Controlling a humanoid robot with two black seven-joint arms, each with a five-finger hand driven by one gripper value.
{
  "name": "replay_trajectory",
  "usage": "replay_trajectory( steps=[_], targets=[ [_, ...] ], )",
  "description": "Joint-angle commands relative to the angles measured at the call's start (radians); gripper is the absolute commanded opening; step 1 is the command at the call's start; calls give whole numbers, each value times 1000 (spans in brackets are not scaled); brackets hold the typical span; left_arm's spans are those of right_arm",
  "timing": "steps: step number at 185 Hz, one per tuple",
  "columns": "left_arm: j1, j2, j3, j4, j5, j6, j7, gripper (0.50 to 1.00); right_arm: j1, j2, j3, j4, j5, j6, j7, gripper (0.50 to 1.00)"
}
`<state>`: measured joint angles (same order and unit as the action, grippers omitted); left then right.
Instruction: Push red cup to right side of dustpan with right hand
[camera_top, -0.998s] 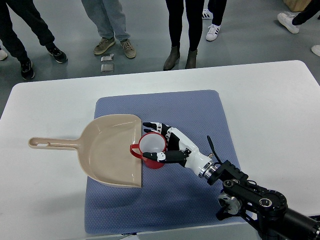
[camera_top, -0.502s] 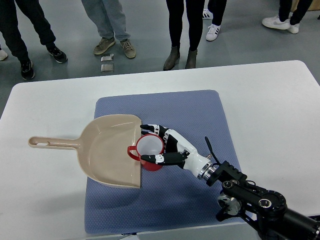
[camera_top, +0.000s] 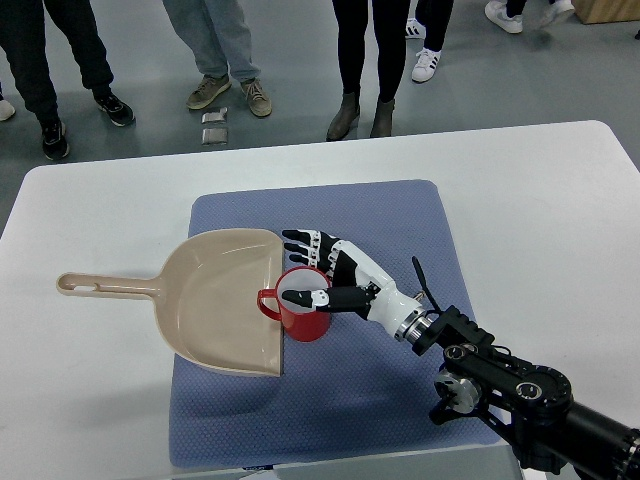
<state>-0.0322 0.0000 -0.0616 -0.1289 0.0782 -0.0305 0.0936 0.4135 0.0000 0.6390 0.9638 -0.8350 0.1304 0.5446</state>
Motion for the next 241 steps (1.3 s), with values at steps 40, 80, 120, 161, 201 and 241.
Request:
replay_trajectory(
  steps=[40,80,120,161,201,241],
  targets=[
    [0,0,0,0,0,0,0,1000,96,-26,93,-48,8,11,-2,928],
    [0,0,0,0,0,0,0,1000,205,-98,145,-91,164,12,-48,928],
    [0,0,0,0,0,0,0,1000,271,-160,145,-148,427,3,-83,928],
    [0,0,0,0,0,0,0,1000,286,-183,151,-206,663,-12,-126,928],
    [0,0,0,0,0,0,0,1000,278,-181,151,-217,797,-18,-155,928],
    [0,0,0,0,0,0,0,1000,274,-169,151,-217,846,-20,-150,928]
  ],
)
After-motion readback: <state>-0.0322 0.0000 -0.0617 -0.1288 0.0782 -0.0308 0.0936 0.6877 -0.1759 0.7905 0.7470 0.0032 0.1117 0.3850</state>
